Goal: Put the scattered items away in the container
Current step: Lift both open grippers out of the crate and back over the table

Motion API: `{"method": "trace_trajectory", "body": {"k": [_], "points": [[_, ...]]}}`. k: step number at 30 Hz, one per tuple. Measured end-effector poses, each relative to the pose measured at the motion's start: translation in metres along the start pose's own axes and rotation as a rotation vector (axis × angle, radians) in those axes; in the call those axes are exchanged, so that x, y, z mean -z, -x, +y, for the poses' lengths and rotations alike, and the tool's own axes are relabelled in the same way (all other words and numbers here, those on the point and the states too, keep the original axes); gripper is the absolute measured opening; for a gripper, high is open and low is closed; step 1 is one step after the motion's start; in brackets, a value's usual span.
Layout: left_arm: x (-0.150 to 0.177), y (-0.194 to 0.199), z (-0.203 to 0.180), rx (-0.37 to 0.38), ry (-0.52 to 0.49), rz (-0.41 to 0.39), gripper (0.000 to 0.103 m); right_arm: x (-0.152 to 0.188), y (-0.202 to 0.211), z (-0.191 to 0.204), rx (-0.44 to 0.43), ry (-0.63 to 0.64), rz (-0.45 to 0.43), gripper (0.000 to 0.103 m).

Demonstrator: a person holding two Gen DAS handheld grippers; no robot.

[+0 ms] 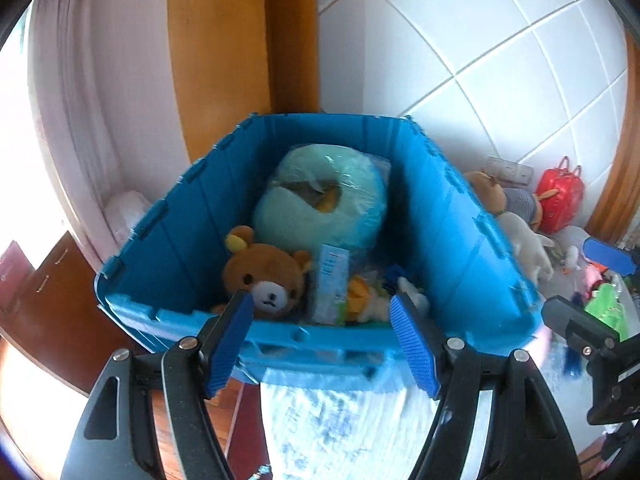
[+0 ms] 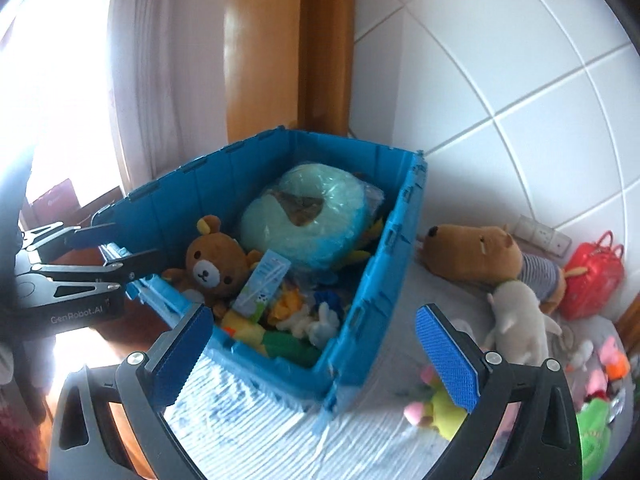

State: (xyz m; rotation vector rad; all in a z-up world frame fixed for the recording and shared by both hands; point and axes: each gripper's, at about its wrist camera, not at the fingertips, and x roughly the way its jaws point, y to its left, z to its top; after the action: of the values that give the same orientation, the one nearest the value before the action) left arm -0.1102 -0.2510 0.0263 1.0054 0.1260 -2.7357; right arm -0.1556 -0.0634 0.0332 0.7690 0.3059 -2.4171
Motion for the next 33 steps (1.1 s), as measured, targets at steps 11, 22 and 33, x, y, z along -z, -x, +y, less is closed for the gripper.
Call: {"method": "trace_trajectory", "body": {"k": [11, 22, 33], "points": [[0.029, 0.028, -0.038, -0.012, -0.015, 0.016, 0.07, 0.043, 0.044, -0.028, 0.014, -0.073, 0.001, 0.103], [0.056, 0.056, -0.064, -0.031, -0.052, 0.027, 0.07, 0.082, 0.079, -0.05, 0.02, -0.174, -0.02, 0.103], [0.079, 0.069, -0.069, 0.132, -0.107, 0.018, 0.07, 0.121, 0.131, -0.047, 0.213, -0.27, 0.001, 0.103]]}}
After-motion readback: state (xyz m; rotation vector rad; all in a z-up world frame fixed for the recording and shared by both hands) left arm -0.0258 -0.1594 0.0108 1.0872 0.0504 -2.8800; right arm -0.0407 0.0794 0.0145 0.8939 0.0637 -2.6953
